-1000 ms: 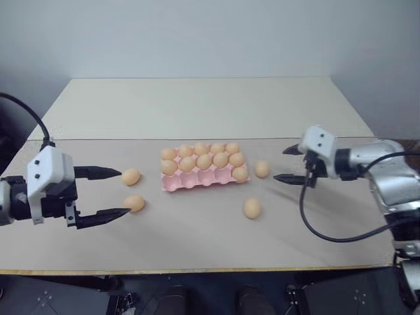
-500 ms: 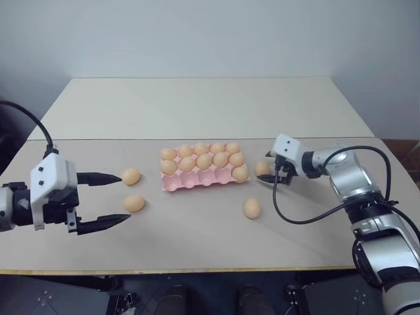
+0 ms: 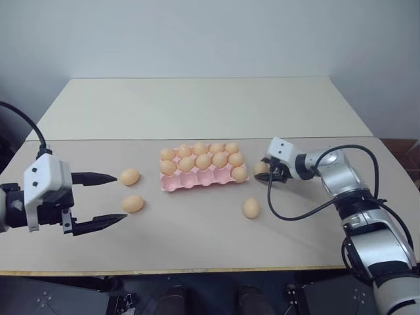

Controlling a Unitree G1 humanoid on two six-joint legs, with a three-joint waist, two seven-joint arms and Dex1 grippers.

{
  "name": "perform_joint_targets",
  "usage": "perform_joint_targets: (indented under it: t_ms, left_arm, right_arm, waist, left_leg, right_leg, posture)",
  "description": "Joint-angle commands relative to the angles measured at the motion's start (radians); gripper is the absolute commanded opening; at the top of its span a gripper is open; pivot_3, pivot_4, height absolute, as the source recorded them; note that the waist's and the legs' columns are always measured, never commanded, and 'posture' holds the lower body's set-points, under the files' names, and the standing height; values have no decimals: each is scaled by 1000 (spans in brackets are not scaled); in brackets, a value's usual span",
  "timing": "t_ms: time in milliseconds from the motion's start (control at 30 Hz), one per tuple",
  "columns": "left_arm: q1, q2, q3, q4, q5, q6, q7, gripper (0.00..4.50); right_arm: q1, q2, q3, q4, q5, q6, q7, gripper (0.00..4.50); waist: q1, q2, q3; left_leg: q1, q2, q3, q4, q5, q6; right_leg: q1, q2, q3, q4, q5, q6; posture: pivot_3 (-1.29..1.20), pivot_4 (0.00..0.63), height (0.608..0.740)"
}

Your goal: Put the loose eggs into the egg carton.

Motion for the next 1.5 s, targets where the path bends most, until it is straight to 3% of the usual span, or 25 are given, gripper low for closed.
perform_joint_targets:
  t_ms: [33, 267, 467, 700, 1000, 1200, 1500]
  left_arm:
    - [-2, 9, 35, 0, 7, -13, -5, 4500]
    - [40, 27, 64, 38, 36, -17, -57, 4500]
    - [47, 32, 51, 57, 66, -38, -79, 4500]
    - [30, 27, 35, 51, 68, -38, -75, 4500]
    - [55, 19, 65, 33, 70, -29, -76, 4500]
    - [56, 20, 68, 30, 68, -25, -72, 4500]
    - [49, 23, 60, 37, 68, -29, -72, 4500]
  right_arm:
    - [-3, -21, -19, -42, -5, -24, 3, 2598]
    - [25, -58, -89, -341, 57, 79, -7, 2598]
    - [40, 24, -89, -580, 112, 210, -37, 2598]
    - [61, 147, -19, -575, 73, 213, -115, 2598]
    - [85, 160, 23, -517, 38, 106, -130, 2598]
    - [88, 165, 33, -491, 40, 56, -126, 4478]
    - [99, 142, 24, -537, 44, 80, -118, 4478]
  waist:
    - [0, 0, 0]
    - [-3, 0, 0]
    - [-15, 0, 0]
    - [-12, 0, 0]
    - [-16, 0, 0]
    - [-17, 0, 0]
    - [-16, 0, 0]
  left_leg:
    - [0, 0, 0, 0, 0, 0]
    - [0, 0, 0, -1, 0, 0]
    - [0, 1, -1, -1, 0, 0]
    - [0, 1, -1, -1, 0, 0]
    - [-2, 0, -1, -1, 1, -1]
    - [-2, 0, -1, -1, 1, -1]
    - [-2, 0, -1, -1, 1, -1]
  right_leg:
    - [0, 0, 0, 0, 0, 0]
    - [-1, 0, 0, 0, 0, 0]
    - [-1, 1, 0, 1, 0, 0]
    - [-1, 0, -1, 0, 0, 0]
    - [-2, 0, -1, 0, 0, 0]
    - [-2, 0, -1, 0, 0, 0]
    - [-2, 0, -1, 0, 0, 0]
  posture:
    - [0, 150, 740]
    - [0, 150, 740]
    - [0, 150, 740]
    - [0, 150, 740]
    - [0, 150, 740]
    - [0, 150, 740]
    - [0, 150, 740]
